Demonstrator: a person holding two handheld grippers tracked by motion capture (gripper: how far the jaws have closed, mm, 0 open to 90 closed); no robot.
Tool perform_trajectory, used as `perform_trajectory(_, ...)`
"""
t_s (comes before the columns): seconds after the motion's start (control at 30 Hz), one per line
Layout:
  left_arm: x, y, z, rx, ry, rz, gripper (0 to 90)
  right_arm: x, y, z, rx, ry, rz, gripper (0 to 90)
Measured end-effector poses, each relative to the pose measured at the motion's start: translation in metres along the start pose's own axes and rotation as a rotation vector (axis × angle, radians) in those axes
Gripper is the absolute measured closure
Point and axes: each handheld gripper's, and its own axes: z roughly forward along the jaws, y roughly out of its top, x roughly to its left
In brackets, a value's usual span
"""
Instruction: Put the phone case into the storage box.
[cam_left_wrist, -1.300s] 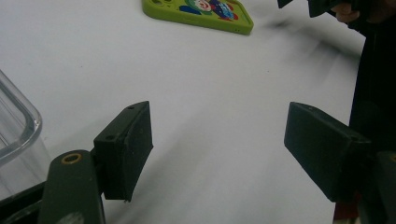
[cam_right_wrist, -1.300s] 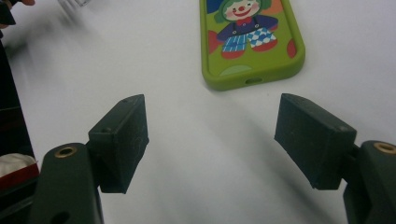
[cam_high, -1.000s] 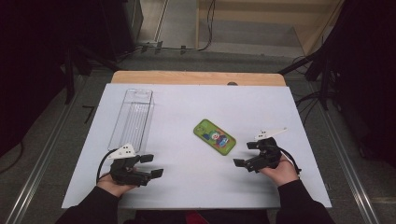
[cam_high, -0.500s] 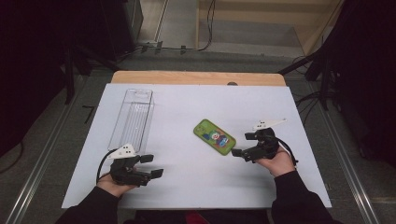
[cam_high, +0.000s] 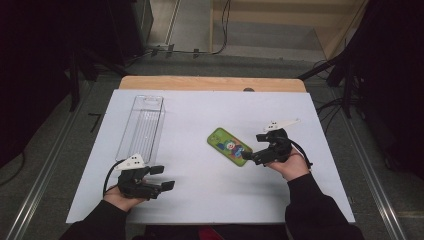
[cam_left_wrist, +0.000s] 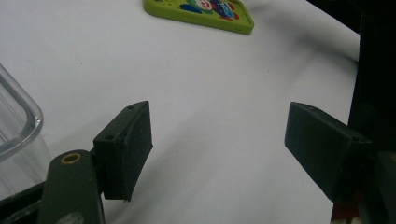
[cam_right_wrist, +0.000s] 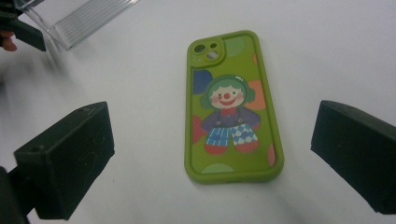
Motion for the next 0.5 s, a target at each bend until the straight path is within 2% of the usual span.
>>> perform_trajectory(0.5, 0.0, 0.0, 0.0, 0.0, -0.004, 0.001, 24.2, -0.002, 0.021, 0.018, 0.038, -0.005, -0.011, 0.0)
